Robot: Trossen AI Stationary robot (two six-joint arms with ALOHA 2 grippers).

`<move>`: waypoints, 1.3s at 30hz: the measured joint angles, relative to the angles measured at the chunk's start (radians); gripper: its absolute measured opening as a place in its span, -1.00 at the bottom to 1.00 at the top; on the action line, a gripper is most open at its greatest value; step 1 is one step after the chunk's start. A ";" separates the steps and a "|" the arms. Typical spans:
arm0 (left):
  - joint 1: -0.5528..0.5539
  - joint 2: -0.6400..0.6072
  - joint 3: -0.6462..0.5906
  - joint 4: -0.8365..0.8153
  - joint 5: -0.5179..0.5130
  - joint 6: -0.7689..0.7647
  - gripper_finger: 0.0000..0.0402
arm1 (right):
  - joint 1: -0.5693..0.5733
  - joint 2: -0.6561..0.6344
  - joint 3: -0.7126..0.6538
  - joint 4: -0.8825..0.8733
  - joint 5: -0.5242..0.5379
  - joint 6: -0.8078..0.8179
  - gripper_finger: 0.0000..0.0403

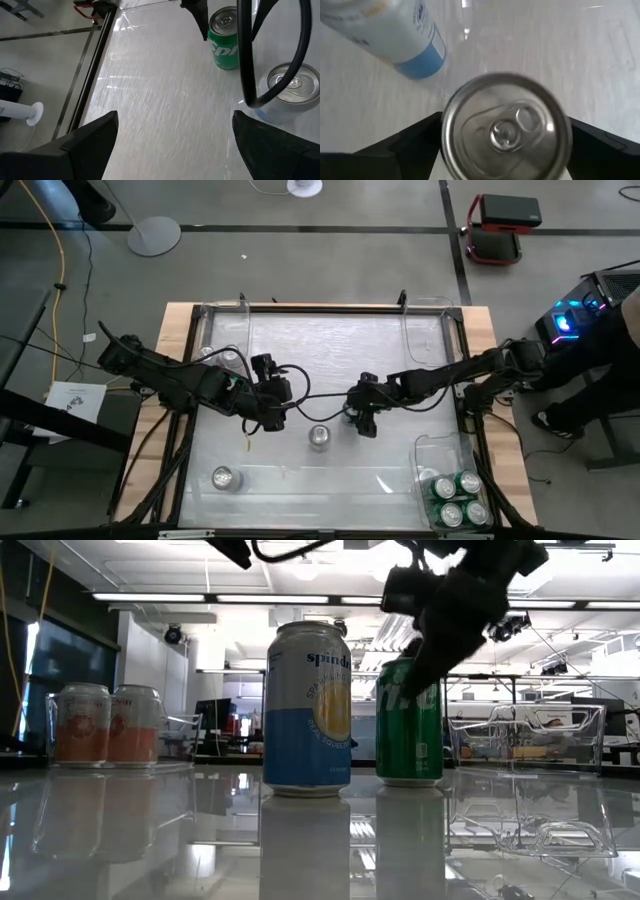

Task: Sort soda cans
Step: Put the green soda can into the bottom transparent bin

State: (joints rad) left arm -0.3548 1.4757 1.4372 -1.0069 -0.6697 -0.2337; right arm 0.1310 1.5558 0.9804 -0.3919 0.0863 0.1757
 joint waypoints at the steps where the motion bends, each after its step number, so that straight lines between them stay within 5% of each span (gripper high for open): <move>1: 0.001 0.000 0.000 0.000 0.000 0.000 0.83 | 0.000 0.000 0.019 -0.023 0.006 0.000 0.73; 8: 0.001 0.000 0.000 0.000 0.000 0.000 0.83 | 0.000 0.022 0.126 -0.137 -0.032 -0.027 0.73; 22: 0.000 0.000 -0.001 -0.041 0.001 -0.028 0.83 | 0.000 0.092 0.131 -0.151 0.009 -0.061 0.71; 29: 0.000 0.000 0.000 -0.044 0.001 -0.035 0.83 | 0.005 0.091 0.224 -0.291 0.010 -0.065 0.44; 39: -0.039 0.000 -0.001 -0.041 -0.044 -0.046 0.83 | 0.191 -0.132 0.305 -0.596 0.070 0.114 0.42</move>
State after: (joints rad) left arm -0.3939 1.4757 1.4365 -1.0483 -0.7133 -0.2800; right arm 0.3218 1.4242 1.2850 -0.9876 0.1562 0.2899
